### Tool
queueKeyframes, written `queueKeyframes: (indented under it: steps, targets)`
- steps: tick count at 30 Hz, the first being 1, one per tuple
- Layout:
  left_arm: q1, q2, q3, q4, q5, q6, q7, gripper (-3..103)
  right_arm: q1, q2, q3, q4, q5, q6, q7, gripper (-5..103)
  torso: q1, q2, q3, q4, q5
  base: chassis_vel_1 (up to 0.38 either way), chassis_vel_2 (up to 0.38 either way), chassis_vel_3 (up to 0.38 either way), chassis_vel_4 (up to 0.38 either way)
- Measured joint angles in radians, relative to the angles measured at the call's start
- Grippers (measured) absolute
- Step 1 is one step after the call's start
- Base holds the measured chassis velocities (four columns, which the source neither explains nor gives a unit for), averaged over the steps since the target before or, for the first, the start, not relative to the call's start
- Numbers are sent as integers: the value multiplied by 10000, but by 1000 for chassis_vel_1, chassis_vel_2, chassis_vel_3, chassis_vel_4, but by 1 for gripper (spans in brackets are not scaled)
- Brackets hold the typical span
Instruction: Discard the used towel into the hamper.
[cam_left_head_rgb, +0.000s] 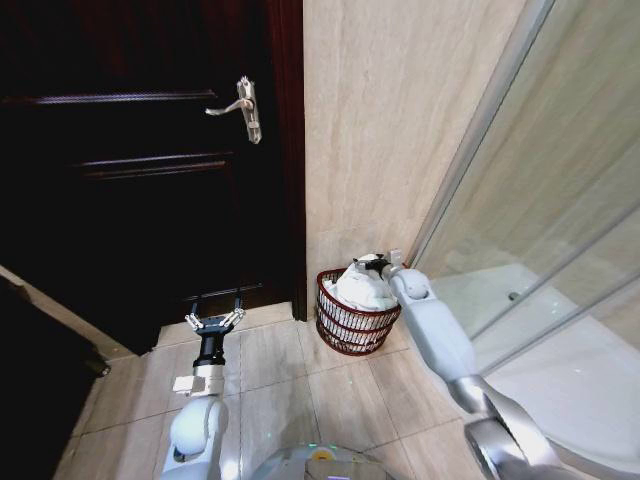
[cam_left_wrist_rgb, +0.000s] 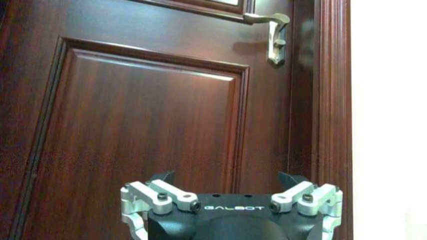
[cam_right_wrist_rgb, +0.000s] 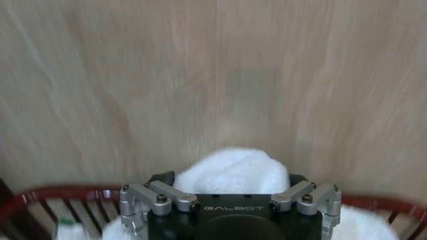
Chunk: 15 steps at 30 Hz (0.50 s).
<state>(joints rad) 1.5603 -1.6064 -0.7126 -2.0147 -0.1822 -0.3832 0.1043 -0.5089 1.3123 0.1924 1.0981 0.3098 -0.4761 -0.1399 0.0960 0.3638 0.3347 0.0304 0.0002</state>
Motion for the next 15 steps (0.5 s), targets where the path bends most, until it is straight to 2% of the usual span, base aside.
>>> queueKeyframes:
  steps: [2,8,13,14,15]
  targets:
    - [7,-3,-2,-2,0,1,-1,100,-109,-4,-19,-87,-4,-138,-47,100,-5,4,-9,1,-13,0,0,0,0]
    - [0,-17,8,-7,-3,0,9,100,-804,-200,-34,266,164,-152,10,100,-9,14,-16,3,-10,0,0,0,0]
    - [5,-18,0,-64,-52,-1,15,100,-1226,-419,-33,968,318,-153,32,100,-7,8,-5,-6,-11,0,0,0,0]
    - [9,-16,-9,-71,-99,-8,19,100,-1292,-451,-76,1015,381,-932,56,100,-4,3,3,9,-14,0,0,0,0]
    - [33,17,-21,-68,-118,-9,33,100,-1345,-444,-104,1034,440,-1791,86,100,4,-11,22,-17,26,0,0,0,0]
